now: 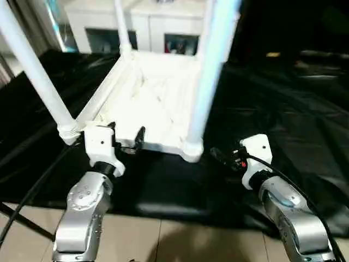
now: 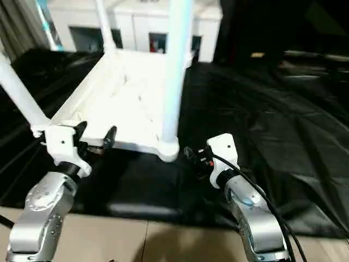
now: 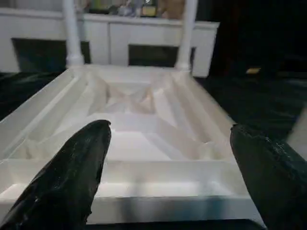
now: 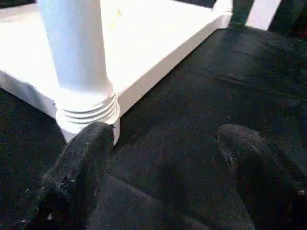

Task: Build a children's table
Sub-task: Rotate table base

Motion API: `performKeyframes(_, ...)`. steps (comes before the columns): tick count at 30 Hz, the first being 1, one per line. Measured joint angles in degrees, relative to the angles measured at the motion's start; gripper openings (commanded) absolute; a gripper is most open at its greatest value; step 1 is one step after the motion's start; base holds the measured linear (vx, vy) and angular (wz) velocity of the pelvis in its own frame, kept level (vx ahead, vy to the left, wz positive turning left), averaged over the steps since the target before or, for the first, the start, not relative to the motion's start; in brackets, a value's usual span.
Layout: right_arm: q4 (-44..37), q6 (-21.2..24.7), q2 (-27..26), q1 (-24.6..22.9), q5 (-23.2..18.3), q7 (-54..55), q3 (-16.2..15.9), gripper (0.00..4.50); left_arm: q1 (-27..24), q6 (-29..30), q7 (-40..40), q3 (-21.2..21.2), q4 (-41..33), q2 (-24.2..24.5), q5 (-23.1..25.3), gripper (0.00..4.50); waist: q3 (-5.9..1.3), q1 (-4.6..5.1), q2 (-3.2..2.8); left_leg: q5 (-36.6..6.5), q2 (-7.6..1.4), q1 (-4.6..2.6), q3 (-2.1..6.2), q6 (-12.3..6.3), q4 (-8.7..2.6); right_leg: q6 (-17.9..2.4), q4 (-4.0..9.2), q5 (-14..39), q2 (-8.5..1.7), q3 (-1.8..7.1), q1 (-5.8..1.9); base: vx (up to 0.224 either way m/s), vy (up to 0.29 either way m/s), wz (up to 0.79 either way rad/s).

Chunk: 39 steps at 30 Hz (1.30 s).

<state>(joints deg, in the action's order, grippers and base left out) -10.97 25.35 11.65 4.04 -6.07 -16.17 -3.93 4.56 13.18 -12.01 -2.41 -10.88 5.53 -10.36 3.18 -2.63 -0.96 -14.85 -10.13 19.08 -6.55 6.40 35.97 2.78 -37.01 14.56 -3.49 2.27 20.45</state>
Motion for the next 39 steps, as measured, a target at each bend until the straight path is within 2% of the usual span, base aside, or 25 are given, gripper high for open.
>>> performKeyframes(3,0.0,0.1,-0.2,0.0,-0.3,-0.1,0.0,3.89,0.1,0.2,-0.3,-0.1,0.0,0.0,-0.8,4.43,0.07,0.5,0.04,0.4,-0.32,-0.77,-0.87,0.24,-0.46,-0.1,-0.01,-0.2,0.31,0.36,0.49,-0.059,-0.021,-0.01)
performKeyframes(5,0.0,0.2,-0.2,0.1,-0.3,-0.2,-0.4,3.89,0.1,0.4,-0.3,-0.5,0.0,0.0,-1.1,4.43,0.37,0.64,0.0,0.4,-0.92,-2.19,-1.95,0.27,-0.67,-0.2,0.04,-0.2,0.78,0.37,0.28,-0.03,-0.021,-0.3)
performKeyframes(6,0.0,0.2,-0.2,0.1,-0.3,-0.2,-0.4,3.89,0.1,0.4,-0.3,-0.6,0.0,0.1,-1.2,4.43,0.44,0.74,-0.02,0.3,-0.96,-2.83,-2.07,0.42,-0.75,-0.3,0.05,-0.2,0.78,0.34,0.23,-0.009,-0.008,-0.46)
performKeyframes(8,0.0,0.2,-0.2,-0.1,-0.3,-0.3,-0.4,3.89,0.1,0.5,-0.3,-0.9,0.0,0.1,-1.2,4.43,0.58,1.26,-0.34,0.0,-0.89,-3.08,-0.96,0.49,-0.94,-0.5,0.79,-0.2,0.31,-0.64,-0.65,0.027,0.03,-0.52)
performKeyframes(10,0.0,0.1,0.0,0.0,-0.3,-0.4,-0.4,3.89,0.1,0.5,-0.3,-0.5,-0.1,-0.2,-1.2,4.43,0.48,2.54,-0.3,0.0,-0.87,-3.04,-0.3,0.47,-1.74,-0.9,2.1,-0.5,0.27,-1.43,-0.91,0.057,0.024,-0.21)
performKeyframes(14,0.0,-0.1,1.9,0.0,1.3,-1.4,-2.3,3.89,0.2,0.5,-0.3,-0.4,0.0,-0.1,-1.4,4.43,0.26,2.73,-0.37,-0.2,-0.72,-2.78,0.09,-0.65,-1.96,-1.5,3.08,-1.4,0.28,-1.74,-1.75,0.087,0.004,0.04)
performKeyframes(16,0.0,-0.6,2.5,-0.1,2.2,-1.8,-3.4,3.89,0.4,0.5,-0.3,-0.2,-0.1,0.0,-1.8,4.43,-0.27,2.93,-1.22,-1.1,-0.23,-0.44,2.15,-5.73,-0.6,-1.3,5.07,-1.2,-0.59,-4.91,-2.85,0.12,0.036,0.54)
performKeyframes(17,0.0,-0.7,2.2,0.0,2.2,-1.8,-3.3,3.89,0.4,0.5,-0.3,-0.3,-0.1,0.1,-1.8,4.43,-0.29,2.92,-1.22,-1.3,0.45,0.15,3.0,-8.07,-0.41,-1.5,5.57,-0.9,-1.01,-6.28,-3.5,0.124,0.056,0.68)
performKeyframes(18,0.0,-0.5,1.4,0.1,1.8,-1.8,-3.3,3.89,0.2,0.5,-0.3,-0.6,-0.1,0.3,-1.8,4.43,-0.4,2.77,-1.32,-1.3,0.36,-0.58,3.05,-8.33,-0.87,-2.6,5.24,-0.1,-1.01,-6.34,-3.43,0.222,0.042,0.69)
performKeyframes(19,0.0,-0.5,-0.1,0.6,1.3,-1.7,-3.6,3.89,-0.5,0.5,-0.2,-1.3,0.0,0.5,-1.8,4.43,-0.31,2.64,-1.3,-1.6,0.59,-1.43,3.41,-7.9,-1.27,-5.4,3.26,1.4,-1.15,-6.19,-2.79,0.251,-0.039,0.33)
performKeyframes(20,-0.3,-0.5,-1.1,1.0,0.8,-1.8,-4.4,3.89,-0.6,0.6,-0.1,-2.4,0.0,1.2,-1.8,4.43,-0.41,2.66,-0.99,-2.3,1.16,-2.27,3.36,-6.75,-1.1,-7.5,-0.62,2.7,-1.37,-6.11,-1.46,0.251,-0.039,0.33)
performKeyframes(21,-0.3,-0.5,-1.0,1.0,0.7,-2.0,-4.5,3.89,-0.5,0.5,-0.1,-2.8,-0.1,1.3,-1.8,4.43,-0.54,2.61,-0.53,-2.7,1.64,-2.94,3.14,-5.95,-0.91,-6.9,-2.41,3.1,-1.68,-5.82,-0.36,0.168,-0.072,0.04)
performKeyframes(22,-0.3,-0.5,-0.3,0.7,0.5,-2.3,-4.4,3.89,-0.4,0.6,-0.2,-2.7,-0.1,1.1,-1.8,4.43,-0.61,2.71,0.36,-3.3,2.56,-3.74,2.9,-5.61,-0.76,-4.0,-2.4,3.4,-1.8,-4.71,0.54,0.145,-0.078,0.08)
performKeyframes(24,0.0,-0.5,0.8,-0.4,0.1,-2.8,-3.3,3.89,-0.4,0.6,-0.2,-1.6,0.0,-0.1,-1.8,4.43,0.06,1.24,1.2,-4.7,2.3,-4.91,-0.1,-8.25,0.84,-3.0,-2.44,4.0,0.38,-0.54,-1.03,0.166,-0.072,0.01)
performKeyframes(25,0.0,-0.5,1.4,-1.2,0.0,-3.0,-2.8,3.89,-0.2,0.7,-0.4,-0.2,0.1,-0.7,-1.9,4.43,0.08,0.26,0.94,-5.0,2.77,-3.75,0.17,-9.03,4.23,-3.1,-1.58,4.0,1.56,1.06,-2.14,0.201,-0.013,-0.13)
performKeyframes(26,0.0,-0.5,2.0,-1.7,0.0,-3.0,-2.0,3.89,0.1,0.7,-0.7,0.9,-0.1,-0.9,-2.3,4.43,0.01,-0.46,0.81,-4.9,4.01,-1.12,0.92,-8.82,8.73,-3.1,-0.11,3.8,2.33,2.18,-3.7,0.201,-0.013,-0.13)
performKeyframes(27,-0.2,-0.5,2.0,-1.4,0.1,-3.1,-2.0,3.89,0.3,0.7,-0.9,0.8,-0.2,-0.7,-2.3,4.43,-0.25,-0.96,0.42,-4.3,4.92,1.05,1.27,-7.86,8.56,-3.0,0.6,3.7,2.72,2.14,-4.42,0.102,0.032,0.06)
performKeyframes(28,-0.3,-0.6,1.9,-0.7,0.1,-3.0,-2.3,3.89,0.2,0.7,-1.0,0.4,-0.3,-0.2,-2.3,4.43,-0.76,-1.81,-0.54,-2.6,4.66,3.4,1.79,-6.19,4.67,-2.9,0.84,3.6,3.97,1.38,-4.85,-0.106,0.04,0.06)
performKeyframes(29,-0.4,-0.7,1.8,0.0,0.2,-3.0,-2.5,3.89,0.2,0.7,-1.0,-0.1,-0.4,0.1,-2.4,4.43,-0.94,-2.15,-2.05,1.2,3.51,4.52,2.37,-6.14,1.18,-2.9,0.21,4.2,5.43,-0.21,-4.92,-0.147,0.047,-0.11)
performKeyframes(30,0.0,-0.7,1.1,0.6,0.3,-2.9,-3.1,3.89,-0.5,0.6,-1.3,-0.6,-0.4,1.0,-2.4,4.43,-0.8,-2.58,-2.62,2.8,2.74,5.23,3.36,-4.25,2.89,-3.3,-1.78,5.1,5.4,-2.64,-4.2,-0.165,0.026,-0.17)
performKeyframes(31,-0.2,-0.8,-0.2,0.6,0.2,-2.9,-4.1,3.89,-1.4,0.7,-1.4,-1.6,0.2,1.8,-2.4,4.43,-0.69,-2.15,-2.55,2.1,2.8,5.22,3.53,-4.75,3.66,-3.3,-4.61,5.4,4.64,-3.43,-2.78,-0.003,-0.013,-0.21)
performKeyframes(32,-0.4,-1.0,-0.1,0.2,0.2,-3.0,-4.6,3.89,-1.7,0.8,-1.6,-2.1,1.0,2.3,-2.5,4.43,-0.76,-1.9,-2.0,2.1,3.44,5.15,3.44,-4.86,3.65,-2.9,-5.1,4.5,3.3,-2.93,-1.41,0.0,0.0,0.0)
performKeyframes(34,-0.3,-1.0,0.8,-0.3,0.2,-2.9,-4.1,3.89,-1.6,0.7,-2.8,-2.2,0.9,2.6,-2.8,4.43,-0.64,-2.11,-1.78,2.3,4.04,5.48,2.7,-4.63,3.51,0.2,-2.65,2.9,0.23,-2.56,-0.15,0.0,0.0,0.0)
performKeyframes(37,-0.3,-1.0,1.4,-1.4,0.2,-2.9,-3.3,3.89,-2.0,0.0,-6.3,-1.4,0.9,3.6,-3.6,4.43,-0.41,-2.33,-1.35,3.9,3.43,5.14,1.13,-4.95,0.4,-0.6,-0.86,1.2,-0.19,-2.84,0.48,-0.041,-0.024,-0.02)
performKeyframes(39,-0.3,-1.1,1.5,-1.5,0.2,-3.0,-3.1,3.89,-2.5,-0.2,-8.7,-1.3,0.9,6.1,-4.1,4.43,-0.37,-1.96,-1.3,4.1,2.66,4.82,0.28,-4.44,-0.46,-1.1,-0.07,0.5,0.0,-3.01,0.37,-0.072,-0.045,-0.01)
